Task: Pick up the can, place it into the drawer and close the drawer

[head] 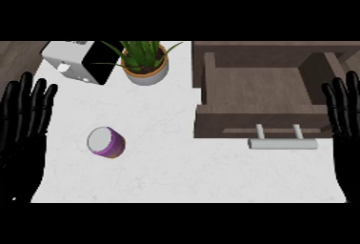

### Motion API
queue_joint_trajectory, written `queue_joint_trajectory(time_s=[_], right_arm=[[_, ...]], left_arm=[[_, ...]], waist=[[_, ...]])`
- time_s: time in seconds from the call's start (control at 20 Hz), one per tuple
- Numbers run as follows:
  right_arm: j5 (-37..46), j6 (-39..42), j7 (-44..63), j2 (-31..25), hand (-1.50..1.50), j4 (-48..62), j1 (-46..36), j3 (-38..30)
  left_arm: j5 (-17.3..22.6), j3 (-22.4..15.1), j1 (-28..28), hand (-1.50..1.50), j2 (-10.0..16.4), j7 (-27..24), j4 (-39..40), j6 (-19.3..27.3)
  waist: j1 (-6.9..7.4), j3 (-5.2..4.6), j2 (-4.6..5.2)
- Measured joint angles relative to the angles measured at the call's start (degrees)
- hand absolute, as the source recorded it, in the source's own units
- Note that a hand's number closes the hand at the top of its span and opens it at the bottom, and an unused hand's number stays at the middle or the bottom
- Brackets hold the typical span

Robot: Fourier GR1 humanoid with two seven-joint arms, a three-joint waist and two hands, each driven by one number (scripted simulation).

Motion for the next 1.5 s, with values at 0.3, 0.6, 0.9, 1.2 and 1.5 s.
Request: queue_joint_trajectory(time_s=[0.3,0.6,0.9,1.2,1.5], right_arm=[[-1.61,1.04,0.96,0.98,-1.50,0.93,0.03,1.69],[-2.26,-2.49,7.51,2.17,-1.50,2.94,5.12,-1.84],[-4.98,-1.75,10.67,0.56,-1.50,0.70,8.56,-5.49],[-9.70,1.55,9.05,-0.98,-1.50,0.12,12.95,-10.10],[-14.49,5.60,7.31,-2.20,-1.50,-1.05,17.10,-14.68]], left_arm=[[14.99,-4.25,-2.91,-1.50,5.41,-1.61,3.47,-17.30],[25.75,-3.03,-0.43,-1.50,19.35,0.71,11.10,-36.33],[38.44,4.57,-4.21,-1.50,32.09,-1.16,25.34,-53.39],[44.80,8.23,-7.54,-1.50,38.99,-0.15,36.08,-59.92],[51.49,5.14,-8.06,-1.50,40.56,2.64,37.23,-60.67]], waist=[[-1.50,-0.22,-1.18],[-2.09,-0.20,-1.26],[-1.62,-0.09,-1.68],[-1.07,0.05,-1.99],[-0.71,0.47,-2.49]])
